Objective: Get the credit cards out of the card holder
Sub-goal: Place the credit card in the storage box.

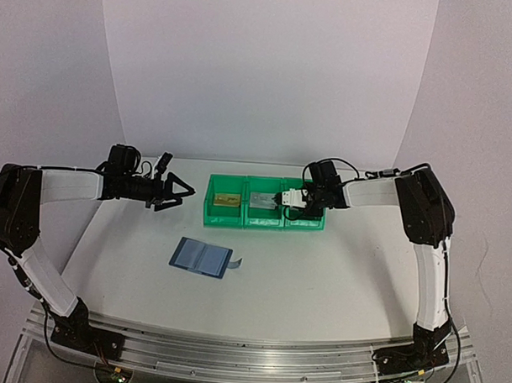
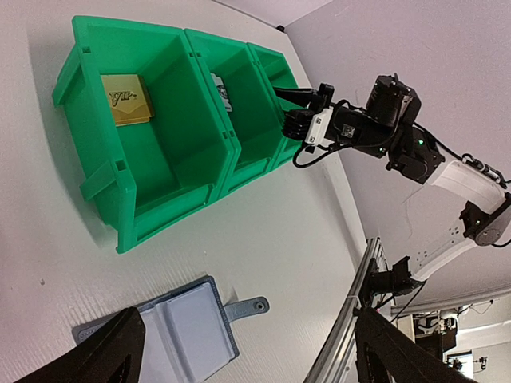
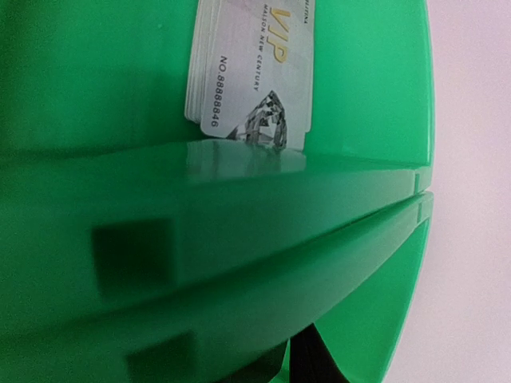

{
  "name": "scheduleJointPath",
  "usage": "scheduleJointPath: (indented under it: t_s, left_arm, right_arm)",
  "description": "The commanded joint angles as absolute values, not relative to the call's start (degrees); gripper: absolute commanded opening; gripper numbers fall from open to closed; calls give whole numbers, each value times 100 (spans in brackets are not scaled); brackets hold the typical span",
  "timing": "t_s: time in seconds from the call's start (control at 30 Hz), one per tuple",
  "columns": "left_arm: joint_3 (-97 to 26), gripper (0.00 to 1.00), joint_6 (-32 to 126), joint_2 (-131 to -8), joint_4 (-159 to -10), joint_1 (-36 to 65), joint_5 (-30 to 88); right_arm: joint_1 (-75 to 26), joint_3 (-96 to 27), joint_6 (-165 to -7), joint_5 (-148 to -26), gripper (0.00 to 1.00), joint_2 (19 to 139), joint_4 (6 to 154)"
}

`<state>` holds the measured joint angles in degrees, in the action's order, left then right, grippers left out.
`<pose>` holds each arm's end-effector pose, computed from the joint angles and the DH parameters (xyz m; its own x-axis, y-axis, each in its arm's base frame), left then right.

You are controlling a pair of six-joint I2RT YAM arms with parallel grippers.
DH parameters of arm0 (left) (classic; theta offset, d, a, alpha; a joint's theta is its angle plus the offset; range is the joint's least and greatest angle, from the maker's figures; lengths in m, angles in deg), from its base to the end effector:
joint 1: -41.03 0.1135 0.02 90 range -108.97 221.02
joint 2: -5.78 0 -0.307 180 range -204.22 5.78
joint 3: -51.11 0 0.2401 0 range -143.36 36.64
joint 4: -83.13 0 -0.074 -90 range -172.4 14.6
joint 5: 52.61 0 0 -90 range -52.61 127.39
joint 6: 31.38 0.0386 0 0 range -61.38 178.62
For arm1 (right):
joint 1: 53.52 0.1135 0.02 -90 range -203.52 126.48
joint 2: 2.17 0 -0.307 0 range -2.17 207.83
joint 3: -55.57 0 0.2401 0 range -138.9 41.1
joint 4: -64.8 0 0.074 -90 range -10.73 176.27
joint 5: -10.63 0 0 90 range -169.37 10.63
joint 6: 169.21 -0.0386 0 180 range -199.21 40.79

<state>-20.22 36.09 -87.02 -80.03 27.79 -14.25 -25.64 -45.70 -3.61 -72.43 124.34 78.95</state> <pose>0.3195 -0.1063 0.2715 -0.8413 -0.0463 -0.5385 0.4533 0.4822 -0.7497 0.4500 0.2328 0.1866 0.2302 -0.9660 -0.1179 -0.6382 -0.0584 -0.7676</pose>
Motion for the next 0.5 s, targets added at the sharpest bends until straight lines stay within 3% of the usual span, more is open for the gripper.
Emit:
scheduleJointPath:
  t_s: [0.0, 0.47]
  left_arm:
    - [-2160, 90, 3631, -8743, -8185, 2768, -1387]
    - [-2063, 91, 3573, -8674, -8213, 2768, -1431]
  right_arm:
    - [-2531, -4757, -344, -7231, 29, 12474, 7718]
    - [-2541, -5058, -441, -7321, 62, 12073, 7921]
